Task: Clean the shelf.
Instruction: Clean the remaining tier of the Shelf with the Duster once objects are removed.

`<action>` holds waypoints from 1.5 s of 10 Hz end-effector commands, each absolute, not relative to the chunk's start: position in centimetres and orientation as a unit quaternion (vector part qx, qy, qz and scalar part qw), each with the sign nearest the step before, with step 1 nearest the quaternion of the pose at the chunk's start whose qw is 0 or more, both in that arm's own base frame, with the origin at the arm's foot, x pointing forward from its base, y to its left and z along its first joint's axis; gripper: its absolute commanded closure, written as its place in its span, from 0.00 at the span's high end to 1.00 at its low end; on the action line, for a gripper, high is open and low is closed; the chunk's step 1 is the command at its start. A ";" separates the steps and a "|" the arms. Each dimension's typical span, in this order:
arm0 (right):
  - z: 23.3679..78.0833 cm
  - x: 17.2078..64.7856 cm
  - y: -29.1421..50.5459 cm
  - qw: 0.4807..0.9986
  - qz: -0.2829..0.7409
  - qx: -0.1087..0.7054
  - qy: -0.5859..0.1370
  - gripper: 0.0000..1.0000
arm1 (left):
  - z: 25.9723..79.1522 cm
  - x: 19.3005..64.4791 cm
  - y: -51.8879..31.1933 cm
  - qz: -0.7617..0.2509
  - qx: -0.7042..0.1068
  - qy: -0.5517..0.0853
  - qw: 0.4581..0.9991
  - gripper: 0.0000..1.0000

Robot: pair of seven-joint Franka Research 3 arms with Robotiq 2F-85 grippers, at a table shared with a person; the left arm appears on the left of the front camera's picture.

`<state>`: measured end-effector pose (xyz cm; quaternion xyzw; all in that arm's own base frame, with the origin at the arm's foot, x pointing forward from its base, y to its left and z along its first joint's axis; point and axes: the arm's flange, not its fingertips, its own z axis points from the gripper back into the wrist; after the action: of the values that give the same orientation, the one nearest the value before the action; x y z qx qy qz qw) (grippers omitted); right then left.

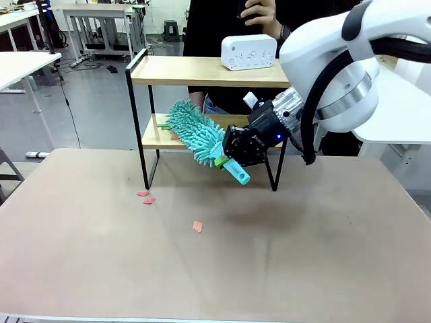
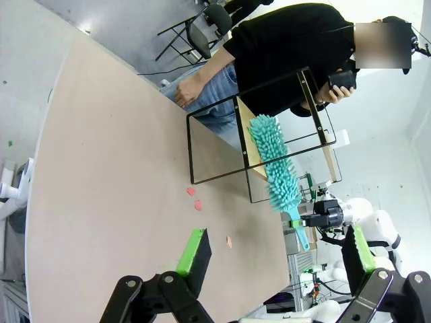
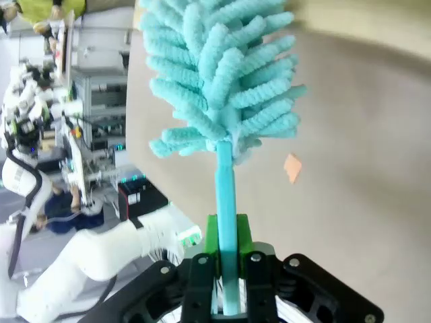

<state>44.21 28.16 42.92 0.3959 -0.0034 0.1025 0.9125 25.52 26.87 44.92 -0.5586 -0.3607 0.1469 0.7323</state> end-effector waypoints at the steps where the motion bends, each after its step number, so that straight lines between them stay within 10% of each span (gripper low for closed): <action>1: 43.6 43.9 27.6 0.909 0.161 0.380 0.056 0.12 | 45.0 25.3 26.7 0.141 -0.559 -0.358 0.734 1.00; 15: 46.2 39.2 20.1 0.806 0.328 0.443 0.217 0.12 | 45.0 25.3 26.7 0.141 -0.559 -0.358 0.734 1.00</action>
<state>39.30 21.09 45.84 0.4391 0.2239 0.3131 0.8118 25.52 26.87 44.94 -0.5585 -0.3609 0.1467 0.7323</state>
